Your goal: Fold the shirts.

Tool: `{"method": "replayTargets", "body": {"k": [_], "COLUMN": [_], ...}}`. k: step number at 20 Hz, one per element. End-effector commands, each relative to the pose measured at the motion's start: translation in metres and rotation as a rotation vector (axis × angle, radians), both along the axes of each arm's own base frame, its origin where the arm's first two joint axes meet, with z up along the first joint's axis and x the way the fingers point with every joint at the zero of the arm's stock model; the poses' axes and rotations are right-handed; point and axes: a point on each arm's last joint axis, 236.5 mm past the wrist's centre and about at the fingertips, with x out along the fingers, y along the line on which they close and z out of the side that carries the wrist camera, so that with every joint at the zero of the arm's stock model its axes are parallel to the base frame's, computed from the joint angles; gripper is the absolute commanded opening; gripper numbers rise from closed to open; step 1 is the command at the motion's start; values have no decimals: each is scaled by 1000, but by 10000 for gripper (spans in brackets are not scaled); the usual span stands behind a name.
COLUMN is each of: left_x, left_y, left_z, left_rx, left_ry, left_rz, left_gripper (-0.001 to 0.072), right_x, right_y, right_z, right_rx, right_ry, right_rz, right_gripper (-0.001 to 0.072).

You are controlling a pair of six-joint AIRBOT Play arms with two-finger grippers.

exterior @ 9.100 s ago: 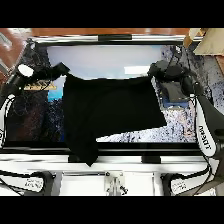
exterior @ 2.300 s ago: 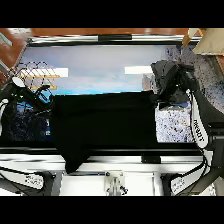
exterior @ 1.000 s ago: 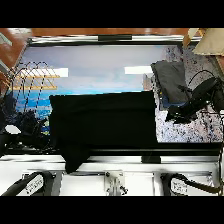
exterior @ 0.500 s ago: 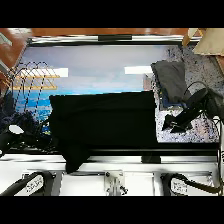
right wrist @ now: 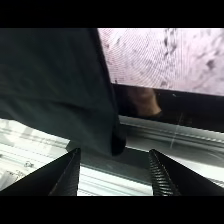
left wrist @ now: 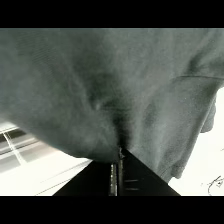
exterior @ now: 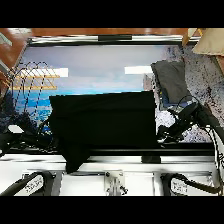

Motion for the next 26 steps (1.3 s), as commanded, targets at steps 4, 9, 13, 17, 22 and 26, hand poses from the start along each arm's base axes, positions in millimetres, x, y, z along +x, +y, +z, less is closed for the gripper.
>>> {"method": "replayTargets", "body": {"k": [4,9,13,17,22,26], "left_x": [5,5,10,50,169,241], "left_y": [-6,-6,-4,8,34,41], "left_z": [4,5,7,37,112,127], "left_rx": [-32,-32,-28,-3,50,-34], "left_ry": [-10,-10,-24,-141,-482,-518], "left_rz": [20,21,19,-6,96,178], "left_gripper": [33,33,33,32,30,31], "right_x": [6,12,7,29,165,245], "right_y": [15,23,38,34,24,22], "right_z": [-16,-15,-15,9,65,87], "right_rx": [25,41,43,56,-48,-116], "right_ry": [-36,-50,-53,-141,-591,-773], "right_rz": [-97,-118,-45,33,-81,-128], "right_gripper": [553,551,74,73,71,71]}}
